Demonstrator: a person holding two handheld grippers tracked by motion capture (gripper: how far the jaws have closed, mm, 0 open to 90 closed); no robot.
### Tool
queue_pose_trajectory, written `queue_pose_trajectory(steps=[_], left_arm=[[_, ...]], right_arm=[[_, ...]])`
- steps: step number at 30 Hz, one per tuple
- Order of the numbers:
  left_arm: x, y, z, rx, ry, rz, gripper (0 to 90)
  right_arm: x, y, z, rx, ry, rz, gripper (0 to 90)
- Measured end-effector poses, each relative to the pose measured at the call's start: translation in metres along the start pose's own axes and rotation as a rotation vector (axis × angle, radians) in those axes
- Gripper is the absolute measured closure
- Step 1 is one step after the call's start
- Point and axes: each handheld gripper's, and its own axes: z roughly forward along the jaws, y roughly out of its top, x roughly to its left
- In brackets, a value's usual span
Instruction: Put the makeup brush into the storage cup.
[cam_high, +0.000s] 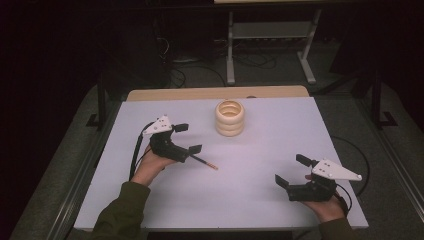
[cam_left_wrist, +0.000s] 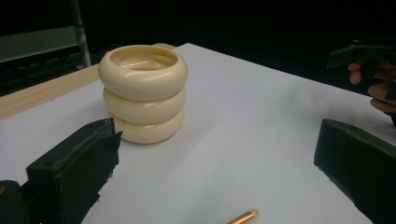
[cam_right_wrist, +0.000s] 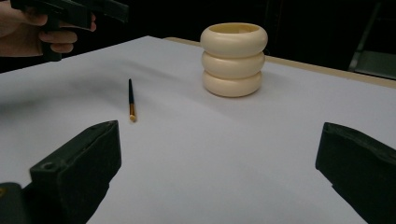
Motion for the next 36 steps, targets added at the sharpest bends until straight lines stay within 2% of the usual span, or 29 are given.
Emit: queue_pose_trajectory(steps=[9, 23, 36], left_arm=[[0.005, 0.006, 0.011, -0.01, -0.005, 0.0, 0.0], [0.008, 0.006, 0.031, 0.011, -0.02, 0.003, 0.0], [0.013, 0.011, 0.041, 0.018, -0.029, 0.005, 0.0]], right_arm=[[0.0, 0.0, 0.0, -0.001, -0.001, 0.001, 0.0], [-0.002, 0.0, 0.0, -0.005, -0.001, 0.002, 0.0], [-0.002, 0.0, 0.0, -0.005, -0.002, 0.006, 0.0]])
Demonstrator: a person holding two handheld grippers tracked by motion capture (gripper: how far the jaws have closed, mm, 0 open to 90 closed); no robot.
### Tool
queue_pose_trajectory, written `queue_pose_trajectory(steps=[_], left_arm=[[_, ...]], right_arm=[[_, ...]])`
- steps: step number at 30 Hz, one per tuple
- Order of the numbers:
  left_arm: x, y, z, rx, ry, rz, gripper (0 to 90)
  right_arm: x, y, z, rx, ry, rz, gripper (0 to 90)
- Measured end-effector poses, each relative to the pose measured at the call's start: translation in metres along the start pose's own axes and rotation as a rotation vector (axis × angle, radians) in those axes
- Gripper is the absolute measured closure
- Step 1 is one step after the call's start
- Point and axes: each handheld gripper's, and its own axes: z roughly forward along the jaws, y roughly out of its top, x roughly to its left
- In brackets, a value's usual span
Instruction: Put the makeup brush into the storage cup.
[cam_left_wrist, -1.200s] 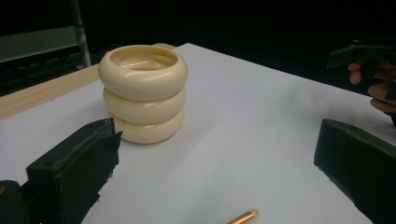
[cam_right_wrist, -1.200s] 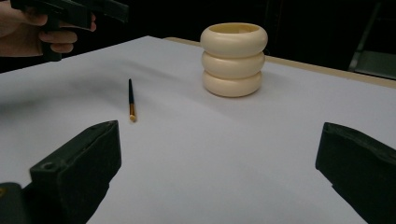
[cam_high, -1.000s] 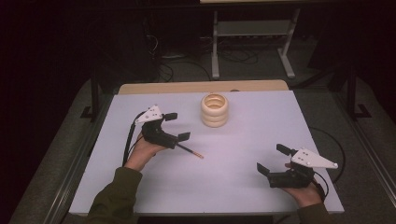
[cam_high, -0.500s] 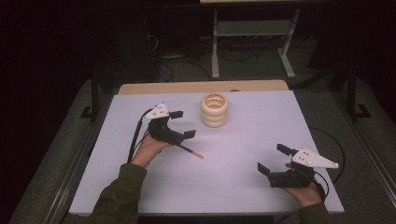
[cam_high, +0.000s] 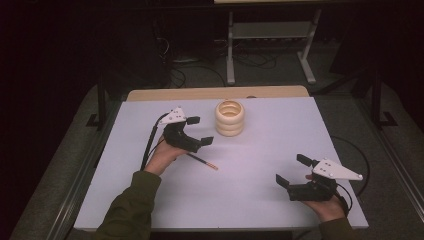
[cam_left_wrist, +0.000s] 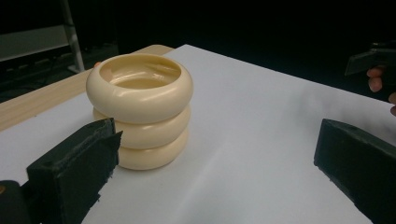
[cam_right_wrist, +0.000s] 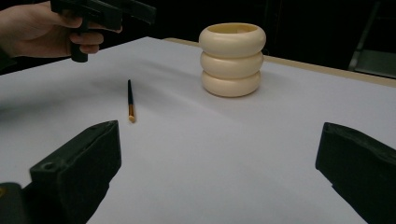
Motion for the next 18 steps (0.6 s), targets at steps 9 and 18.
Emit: queue_pose_trajectory(steps=[9, 18], left_arm=[[0.002, 0.005, 0.006, 0.056, -0.005, 0.019, 0.0], [0.004, 0.011, 0.007, 0.161, 0.004, 0.046, 2.2]], right_arm=[[0.0, 0.0, 0.0, 0.0, 0.001, 0.004, 0.0], [-0.001, 0.0, 0.0, 0.0, 0.002, 0.004, 0.0]])
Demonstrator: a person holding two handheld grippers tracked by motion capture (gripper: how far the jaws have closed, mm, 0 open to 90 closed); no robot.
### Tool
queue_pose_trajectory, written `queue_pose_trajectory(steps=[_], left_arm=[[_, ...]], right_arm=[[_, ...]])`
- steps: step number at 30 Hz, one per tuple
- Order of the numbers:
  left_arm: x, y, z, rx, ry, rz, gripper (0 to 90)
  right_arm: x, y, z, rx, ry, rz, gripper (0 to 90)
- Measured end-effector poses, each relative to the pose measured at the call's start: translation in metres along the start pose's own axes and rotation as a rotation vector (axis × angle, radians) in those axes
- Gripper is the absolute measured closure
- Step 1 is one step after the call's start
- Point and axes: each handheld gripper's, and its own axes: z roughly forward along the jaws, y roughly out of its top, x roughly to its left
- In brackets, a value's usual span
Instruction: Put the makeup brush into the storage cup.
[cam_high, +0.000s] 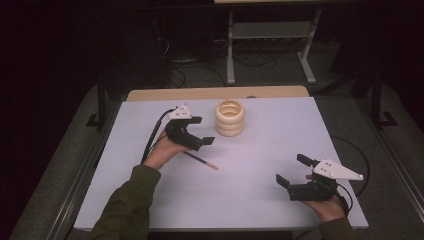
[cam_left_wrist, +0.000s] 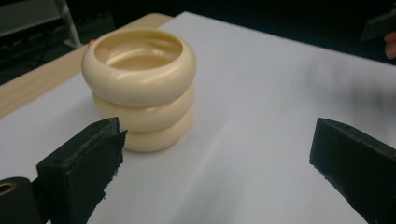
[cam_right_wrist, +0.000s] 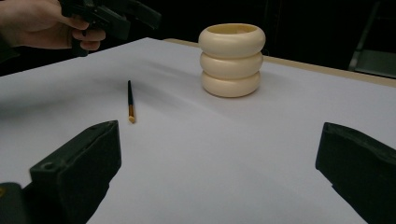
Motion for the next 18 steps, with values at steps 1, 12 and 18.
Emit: queue_pose_trajectory(steps=[1, 12, 18], left_arm=[[0.0003, 0.0004, -0.0001, 0.016, 0.001, 0.004, 2.2], [0.0004, 0.0029, 0.004, 0.175, -0.017, 0.026, 2.2], [-0.0004, 0.0017, 0.0077, 0.246, -0.027, 0.037, 2.2]], right_arm=[[0.0001, 0.0, 0.0, 0.001, 0.0, 0.0, 0.0], [0.0001, -0.0001, -0.0002, 0.002, 0.0, 0.005, 0.0], [-0.0003, -0.0002, -0.0002, -0.001, -0.001, 0.007, 0.0]])
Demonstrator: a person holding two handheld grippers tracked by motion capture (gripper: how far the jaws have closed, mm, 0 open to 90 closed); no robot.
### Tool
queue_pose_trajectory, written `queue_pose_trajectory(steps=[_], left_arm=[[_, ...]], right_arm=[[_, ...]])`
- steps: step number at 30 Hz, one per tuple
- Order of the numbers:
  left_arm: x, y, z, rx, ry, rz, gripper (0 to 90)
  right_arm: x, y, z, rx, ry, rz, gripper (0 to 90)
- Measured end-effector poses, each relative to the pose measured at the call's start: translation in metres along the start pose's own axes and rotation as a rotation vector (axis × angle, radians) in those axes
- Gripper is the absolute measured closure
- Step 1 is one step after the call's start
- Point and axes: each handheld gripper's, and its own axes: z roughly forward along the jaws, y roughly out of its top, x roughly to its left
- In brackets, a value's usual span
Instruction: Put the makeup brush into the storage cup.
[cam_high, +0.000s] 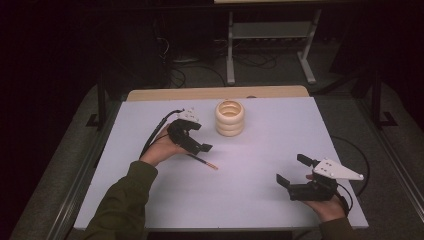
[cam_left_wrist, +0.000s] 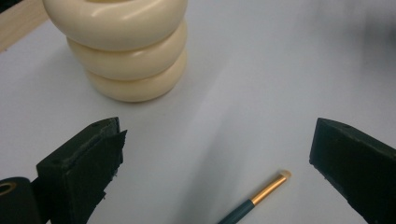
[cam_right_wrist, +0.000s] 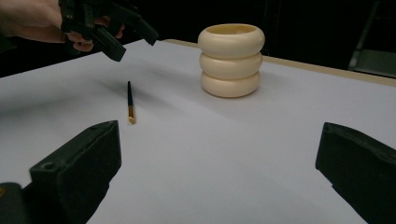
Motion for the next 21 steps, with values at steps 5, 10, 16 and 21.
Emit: queue_pose_trajectory(steps=[5, 10, 16, 21], left_arm=[[-0.0009, 0.0, 0.0031, 0.043, -0.008, 0.011, 2.3], [-0.0006, -0.0023, 0.0054, 0.09, -0.018, 0.024, 4.4], [0.0, -0.0047, 0.0074, 0.136, -0.02, 0.032, 7.0], [0.0008, -0.005, 0.0071, 0.205, -0.029, 0.078, 14.7]], right_arm=[[0.0002, 0.0, 0.0001, 0.001, 0.001, 0.001, 0.0], [0.0, -0.0001, 0.0001, 0.0, 0.001, 0.0, 0.0], [-0.0002, -0.0001, 0.0001, -0.001, 0.001, 0.0, 0.0], [-0.0009, -0.0002, 0.0002, -0.003, 0.002, -0.001, 0.0]])
